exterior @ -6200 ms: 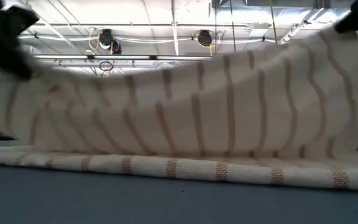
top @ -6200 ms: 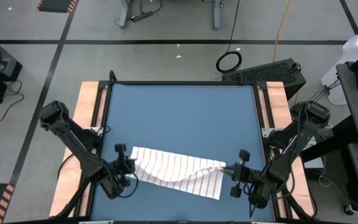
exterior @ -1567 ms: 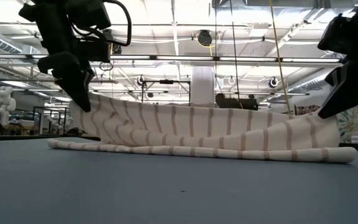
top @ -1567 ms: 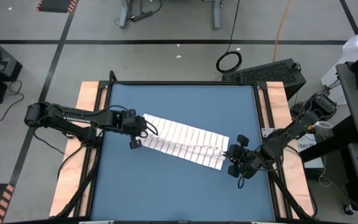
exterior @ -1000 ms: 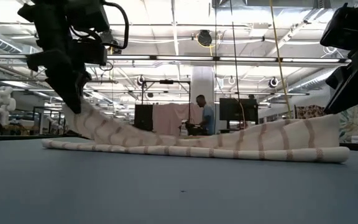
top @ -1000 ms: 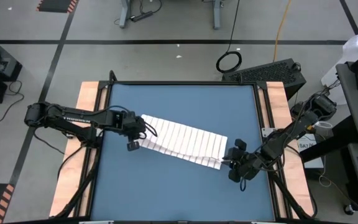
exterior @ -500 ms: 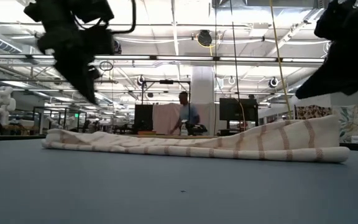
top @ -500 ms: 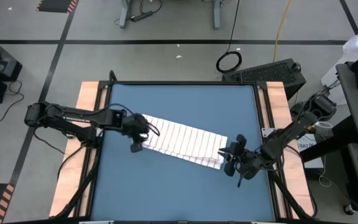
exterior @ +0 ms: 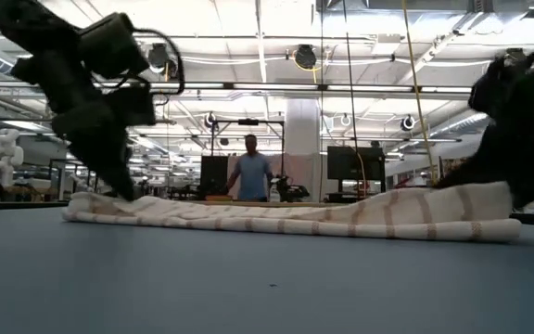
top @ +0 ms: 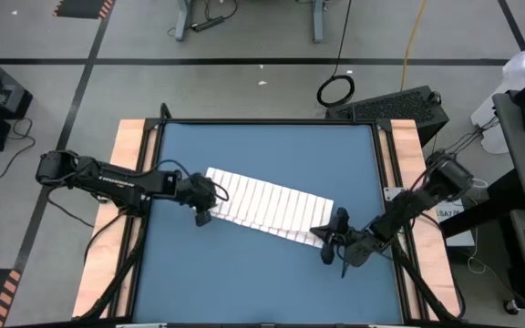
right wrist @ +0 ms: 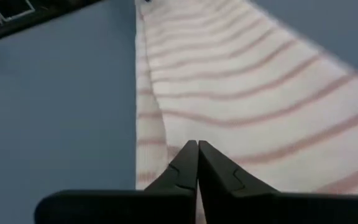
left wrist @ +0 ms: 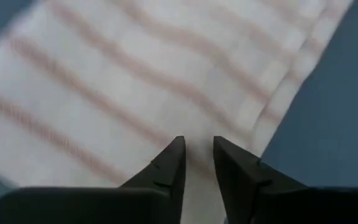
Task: Roll towel
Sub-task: Fold the white towel, then roll the white towel
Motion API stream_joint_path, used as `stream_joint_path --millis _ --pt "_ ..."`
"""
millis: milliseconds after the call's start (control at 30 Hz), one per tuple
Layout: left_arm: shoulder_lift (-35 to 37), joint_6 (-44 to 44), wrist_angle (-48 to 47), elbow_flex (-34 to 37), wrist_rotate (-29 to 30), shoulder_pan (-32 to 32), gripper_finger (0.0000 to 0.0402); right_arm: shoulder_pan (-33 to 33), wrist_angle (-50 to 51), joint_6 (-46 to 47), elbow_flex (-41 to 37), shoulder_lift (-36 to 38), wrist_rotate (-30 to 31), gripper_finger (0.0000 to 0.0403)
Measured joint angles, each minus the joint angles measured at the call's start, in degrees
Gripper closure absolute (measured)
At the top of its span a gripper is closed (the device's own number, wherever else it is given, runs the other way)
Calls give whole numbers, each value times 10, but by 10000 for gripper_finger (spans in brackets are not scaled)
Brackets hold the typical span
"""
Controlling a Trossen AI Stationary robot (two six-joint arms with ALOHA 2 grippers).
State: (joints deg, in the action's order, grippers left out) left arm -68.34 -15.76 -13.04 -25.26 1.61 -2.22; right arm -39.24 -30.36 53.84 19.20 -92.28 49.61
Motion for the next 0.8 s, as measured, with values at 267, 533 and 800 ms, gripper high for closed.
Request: stream_joint_path --millis 267,533,800 --pt "2 -33 -69 14 5 0 334 2 -132 -3 1 -108 -45 402" --pt "8 -17 -34 -35 5 1 334 1 -159 -28 0 -81 -72 402" --pt "-16 -8 21 -1 35 1 334 3 -163 -101 7 -9 -16 403"
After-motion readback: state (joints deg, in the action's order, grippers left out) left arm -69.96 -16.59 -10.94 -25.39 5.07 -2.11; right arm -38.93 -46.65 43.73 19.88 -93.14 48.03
